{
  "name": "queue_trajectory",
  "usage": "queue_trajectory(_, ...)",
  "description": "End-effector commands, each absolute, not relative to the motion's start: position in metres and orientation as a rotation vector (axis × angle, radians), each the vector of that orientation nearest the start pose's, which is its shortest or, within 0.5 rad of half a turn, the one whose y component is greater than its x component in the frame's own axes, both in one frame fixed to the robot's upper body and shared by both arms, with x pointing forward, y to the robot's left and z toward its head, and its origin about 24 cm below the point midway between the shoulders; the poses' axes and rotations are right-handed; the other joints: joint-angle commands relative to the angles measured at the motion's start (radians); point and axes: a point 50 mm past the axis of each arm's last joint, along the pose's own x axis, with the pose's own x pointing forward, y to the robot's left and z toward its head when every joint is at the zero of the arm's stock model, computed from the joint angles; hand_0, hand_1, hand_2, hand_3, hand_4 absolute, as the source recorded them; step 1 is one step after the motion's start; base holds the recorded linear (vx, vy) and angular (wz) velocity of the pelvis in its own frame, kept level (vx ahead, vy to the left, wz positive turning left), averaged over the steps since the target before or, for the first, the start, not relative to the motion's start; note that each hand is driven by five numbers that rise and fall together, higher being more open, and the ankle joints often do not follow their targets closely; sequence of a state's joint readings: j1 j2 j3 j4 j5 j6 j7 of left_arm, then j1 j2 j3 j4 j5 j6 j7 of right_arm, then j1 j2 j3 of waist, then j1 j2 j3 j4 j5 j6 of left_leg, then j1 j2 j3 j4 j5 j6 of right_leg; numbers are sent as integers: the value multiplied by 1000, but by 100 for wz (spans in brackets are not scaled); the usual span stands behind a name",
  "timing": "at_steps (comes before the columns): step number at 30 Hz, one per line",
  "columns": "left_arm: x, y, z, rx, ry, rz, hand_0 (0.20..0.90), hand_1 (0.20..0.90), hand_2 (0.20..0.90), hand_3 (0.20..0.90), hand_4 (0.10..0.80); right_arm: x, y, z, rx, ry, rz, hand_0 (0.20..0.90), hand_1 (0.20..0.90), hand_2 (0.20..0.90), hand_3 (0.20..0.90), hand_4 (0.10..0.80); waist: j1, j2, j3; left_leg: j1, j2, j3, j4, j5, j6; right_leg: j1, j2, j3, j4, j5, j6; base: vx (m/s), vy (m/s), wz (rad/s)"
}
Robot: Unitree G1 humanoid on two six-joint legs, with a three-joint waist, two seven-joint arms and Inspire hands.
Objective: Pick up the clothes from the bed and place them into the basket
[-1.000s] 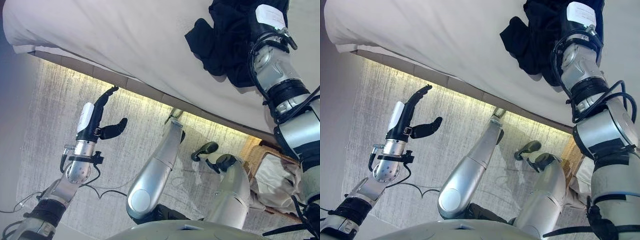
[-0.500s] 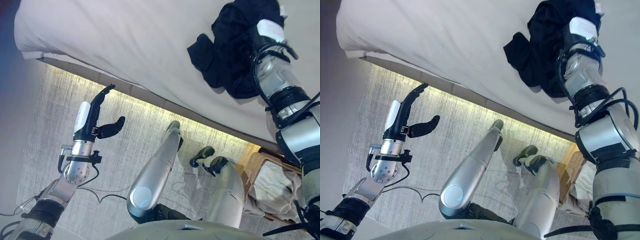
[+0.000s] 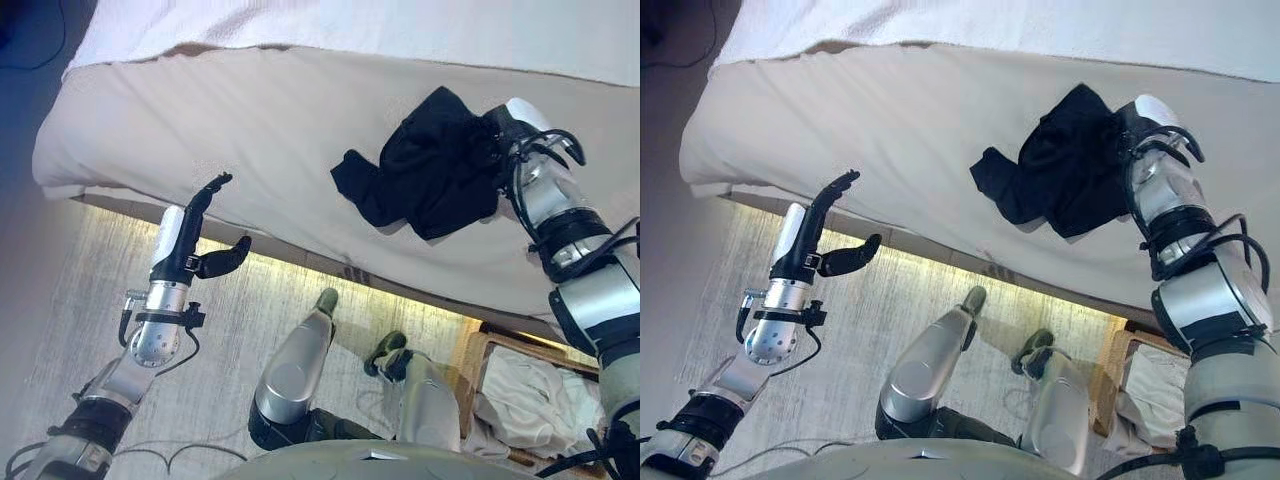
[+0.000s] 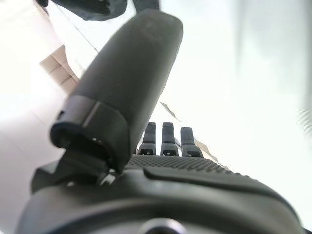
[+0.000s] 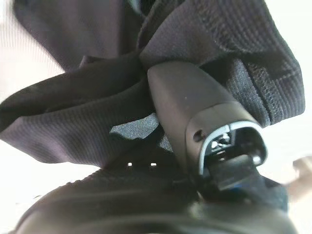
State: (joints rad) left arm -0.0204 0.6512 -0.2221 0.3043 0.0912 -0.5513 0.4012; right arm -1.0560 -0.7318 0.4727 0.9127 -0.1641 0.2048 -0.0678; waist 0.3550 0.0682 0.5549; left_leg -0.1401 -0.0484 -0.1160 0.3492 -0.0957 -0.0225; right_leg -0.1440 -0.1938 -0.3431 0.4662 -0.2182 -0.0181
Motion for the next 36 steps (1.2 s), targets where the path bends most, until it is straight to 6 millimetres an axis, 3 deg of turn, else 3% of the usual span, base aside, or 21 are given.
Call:
queue_trajectory(1,236,256,60,639,-344,108,900,900,900,900,800,386,-293,250,-1093,-94,-389,300,300,300,200,100,-37,-52,-191,-31,-5,-20,-60,25,3,79,35,-60,-87,23,-12,134,2,-19)
queue_trajectory(4,232,260,47,657,-265,100,900,900,900,900,800,378,-298,257,-1049,-140,-375,300,300,300,200,100,-80,-80,-257,55,11,15,-131,28,-1,155,64,-26,-192,54,8,133,1,-17)
queue_trajectory(11,234,263,35,666,-205,113,900,900,900,900,800,362,-315,277,-1016,-230,-425,300,300,300,200,100,-169,-103,-355,143,42,88,-236,45,-2,204,88,34,-299,107,40,72,5,-30)
queue_trajectory(22,235,272,15,698,-118,136,900,900,900,900,800,317,-360,331,-1085,-337,-607,300,300,300,200,100,-305,-127,-442,236,66,211,-370,48,-1,218,108,144,-423,178,93,4,21,-40)
queue_trajectory(28,236,279,12,721,-96,159,900,900,900,900,800,290,-382,346,-1113,-330,-711,300,300,300,200,100,-366,-140,-463,251,75,271,-365,20,5,199,115,210,-452,201,106,-15,19,-48)
queue_trajectory(36,238,282,9,742,-69,145,900,900,900,900,800,265,-405,354,-1090,-298,-796,300,300,300,200,100,-426,-144,-473,258,84,306,-341,-5,13,173,133,275,-446,203,108,-35,12,-33)
